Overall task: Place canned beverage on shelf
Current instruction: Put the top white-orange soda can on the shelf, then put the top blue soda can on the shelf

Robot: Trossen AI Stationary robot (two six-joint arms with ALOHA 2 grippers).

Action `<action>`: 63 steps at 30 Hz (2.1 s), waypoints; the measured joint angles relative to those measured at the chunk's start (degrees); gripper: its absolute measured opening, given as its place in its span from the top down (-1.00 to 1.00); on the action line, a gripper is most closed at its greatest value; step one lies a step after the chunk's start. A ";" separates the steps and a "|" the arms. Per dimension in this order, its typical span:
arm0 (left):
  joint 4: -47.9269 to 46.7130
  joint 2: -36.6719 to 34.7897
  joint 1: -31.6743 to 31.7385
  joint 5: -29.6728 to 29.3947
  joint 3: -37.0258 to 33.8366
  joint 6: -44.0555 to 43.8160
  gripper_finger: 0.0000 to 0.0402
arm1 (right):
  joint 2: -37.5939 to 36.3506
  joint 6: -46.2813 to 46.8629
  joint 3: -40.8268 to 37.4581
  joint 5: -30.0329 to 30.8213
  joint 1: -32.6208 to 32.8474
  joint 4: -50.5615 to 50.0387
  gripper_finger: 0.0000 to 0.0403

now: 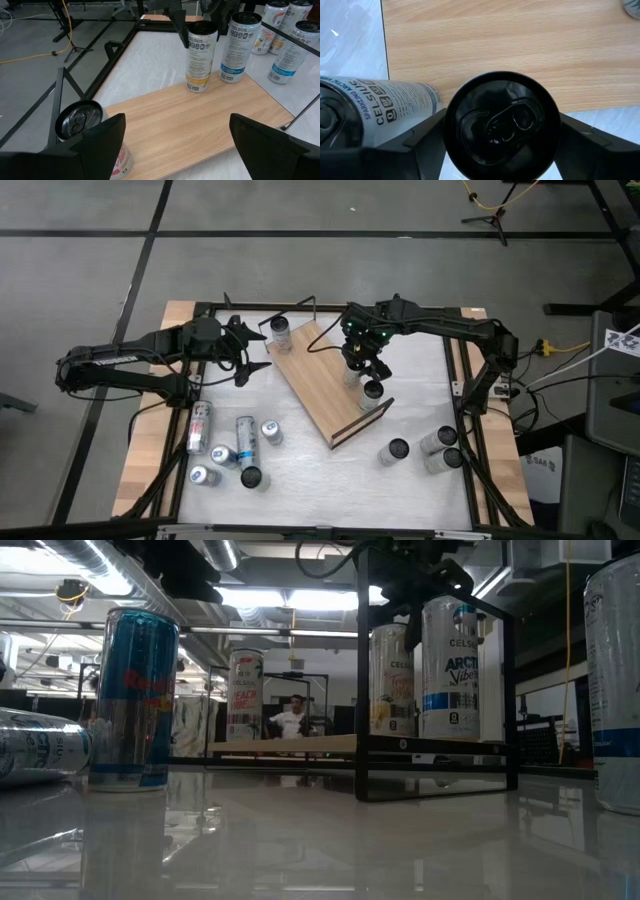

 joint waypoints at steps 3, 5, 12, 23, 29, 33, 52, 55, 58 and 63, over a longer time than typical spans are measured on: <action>0.00 0.00 0.00 -0.01 -0.01 -0.02 -0.75 | 0.00 0.00 0.00 0.00 0.00 0.00 -0.48; 0.00 0.00 0.00 0.00 -0.01 -0.02 -0.75 | 0.00 0.00 0.00 0.00 0.00 0.00 -0.48; 0.00 0.00 0.00 0.00 -0.01 -0.04 -0.75 | 0.00 -0.04 0.02 2.32 0.00 0.04 -0.49; 0.00 0.00 0.00 0.00 -0.01 -0.04 -0.75 | 0.00 -0.04 0.02 3.34 -0.02 0.22 -0.82; 0.00 0.00 0.00 0.00 -0.01 -0.04 -0.75 | 0.00 -0.02 0.02 3.41 0.00 0.22 -0.89; 0.00 0.00 0.00 0.00 -0.01 -0.02 -0.75 | -0.02 -0.02 0.25 3.41 0.00 -0.27 -0.89; 12.18 1.20 -1.80 0.45 0.00 -1.99 -0.75 | -1.06 6.15 13.78 3.10 0.00 -19.65 -0.88; 15.47 2.70 -3.76 0.47 0.04 -1.99 -0.75 | -3.69 7.54 13.10 1.60 -0.02 -19.82 -0.88; 16.98 4.91 -6.18 0.46 0.07 -1.99 -0.75 | -7.03 8.90 11.19 1.20 -0.02 -19.65 -0.88; 15.57 9.39 -11.34 -0.27 3.36 -4.09 -0.75 | -13.80 10.41 5.34 0.81 -0.02 -14.91 -0.88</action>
